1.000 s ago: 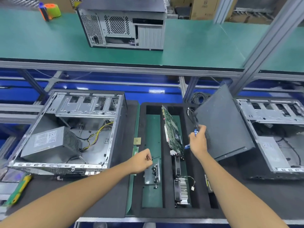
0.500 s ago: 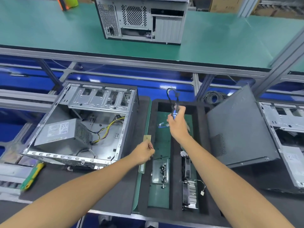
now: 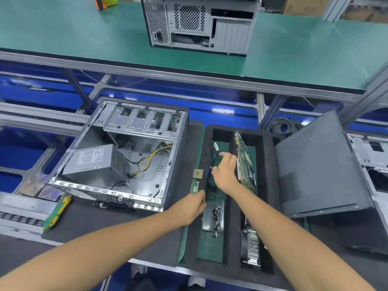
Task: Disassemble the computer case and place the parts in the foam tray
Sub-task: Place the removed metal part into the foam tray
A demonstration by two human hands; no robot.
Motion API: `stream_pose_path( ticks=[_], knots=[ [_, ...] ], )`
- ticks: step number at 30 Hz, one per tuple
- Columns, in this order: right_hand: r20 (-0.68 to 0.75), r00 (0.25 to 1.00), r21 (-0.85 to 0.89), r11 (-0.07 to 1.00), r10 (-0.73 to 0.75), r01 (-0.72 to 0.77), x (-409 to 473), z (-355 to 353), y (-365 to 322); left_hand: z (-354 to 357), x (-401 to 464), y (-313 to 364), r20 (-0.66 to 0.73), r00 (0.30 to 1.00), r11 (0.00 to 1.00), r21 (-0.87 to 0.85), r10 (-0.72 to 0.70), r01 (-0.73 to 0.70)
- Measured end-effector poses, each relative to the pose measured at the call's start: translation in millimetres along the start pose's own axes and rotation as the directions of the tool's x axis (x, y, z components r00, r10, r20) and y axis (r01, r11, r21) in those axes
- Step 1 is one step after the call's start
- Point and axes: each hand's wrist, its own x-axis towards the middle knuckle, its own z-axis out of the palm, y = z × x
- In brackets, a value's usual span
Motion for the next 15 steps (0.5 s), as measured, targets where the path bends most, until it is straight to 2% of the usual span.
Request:
stream_pose_path(
  ticks=[3,6,8,11,15],
  knots=[
    [0.06,0.998,-0.071,0.997,-0.004,0.008,-9.5,7.7,12.2,0.2,-23.7,-11.2,0.122,0.987,0.945,0.297,0.107,-0.139],
    [0.213,0.977,-0.164,0.986,0.024,0.011,-13.9,16.5,20.9,7.7,-44.8,-24.2,0.29,0.924,0.859,0.377,0.248,-0.348],
    [0.264,0.961,-0.224,0.974,0.081,-0.021,-13.4,21.0,21.7,13.9,-63.1,-39.3,0.334,0.916,0.826,0.435,0.222,-0.358],
    [0.21,0.97,-0.252,0.965,0.126,-0.071,1.6,23.5,18.3,14.8,-82.0,-76.7,0.252,0.957,0.803,0.536,0.141,-0.259],
    [0.25,0.949,-0.446,0.893,0.192,-0.063,22.1,24.6,23.2,6.2,-97.5,-110.2,0.184,0.979,0.714,0.673,0.091,-0.193]
  ],
)
